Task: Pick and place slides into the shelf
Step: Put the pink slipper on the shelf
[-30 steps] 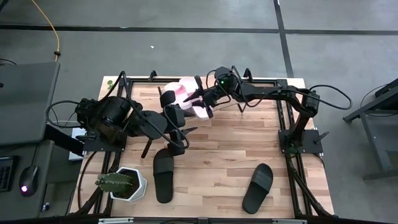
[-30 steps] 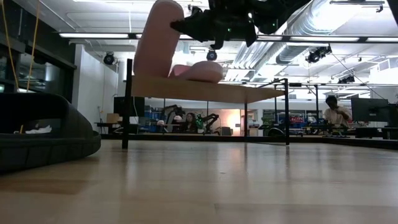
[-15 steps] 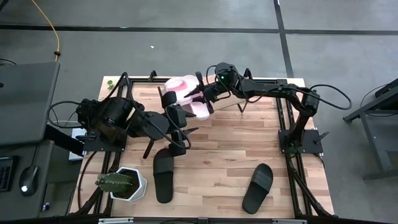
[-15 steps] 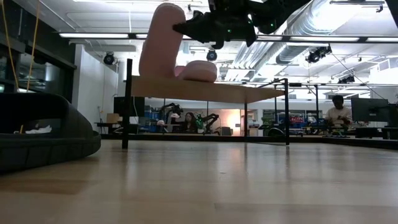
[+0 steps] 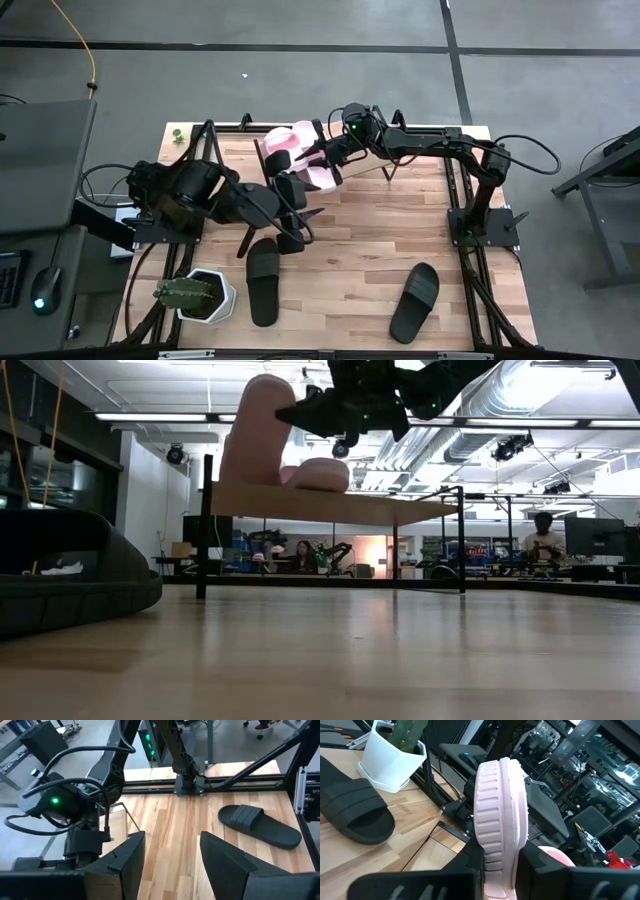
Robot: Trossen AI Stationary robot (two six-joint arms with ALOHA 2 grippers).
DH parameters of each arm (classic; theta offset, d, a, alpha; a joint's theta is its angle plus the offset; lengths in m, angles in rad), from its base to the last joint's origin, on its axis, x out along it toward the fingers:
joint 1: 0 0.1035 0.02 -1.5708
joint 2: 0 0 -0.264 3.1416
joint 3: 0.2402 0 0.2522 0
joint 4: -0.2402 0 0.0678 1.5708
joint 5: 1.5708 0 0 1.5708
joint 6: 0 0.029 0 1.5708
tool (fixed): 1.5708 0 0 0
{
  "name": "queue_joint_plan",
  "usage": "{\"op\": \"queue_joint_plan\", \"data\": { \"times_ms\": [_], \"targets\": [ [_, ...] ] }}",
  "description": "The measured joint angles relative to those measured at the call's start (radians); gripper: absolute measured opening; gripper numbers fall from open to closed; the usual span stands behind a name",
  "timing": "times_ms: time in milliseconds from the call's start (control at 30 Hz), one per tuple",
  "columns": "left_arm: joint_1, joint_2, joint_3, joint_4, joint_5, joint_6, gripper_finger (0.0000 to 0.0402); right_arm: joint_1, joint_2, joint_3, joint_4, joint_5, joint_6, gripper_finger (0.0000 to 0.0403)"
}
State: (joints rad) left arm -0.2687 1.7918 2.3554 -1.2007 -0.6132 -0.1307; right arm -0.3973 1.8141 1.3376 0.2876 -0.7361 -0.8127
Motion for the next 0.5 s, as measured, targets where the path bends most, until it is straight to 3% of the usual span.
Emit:
{"op": "queue_joint_plan", "data": {
  "times_ms": [433,500],
  "targets": [
    [0.0,0.0,0.0,0.0,0.0,0.0,0.0177,0.001,0.052,-0.002,-0.006,-0.014,0.033,0.0033],
    [0.0,0.0,0.0,0.0,0.0,0.0,0.0177,0.001,0.052,-0.002,-0.004,-0.005,0.055,0.0053]
  ]
}}
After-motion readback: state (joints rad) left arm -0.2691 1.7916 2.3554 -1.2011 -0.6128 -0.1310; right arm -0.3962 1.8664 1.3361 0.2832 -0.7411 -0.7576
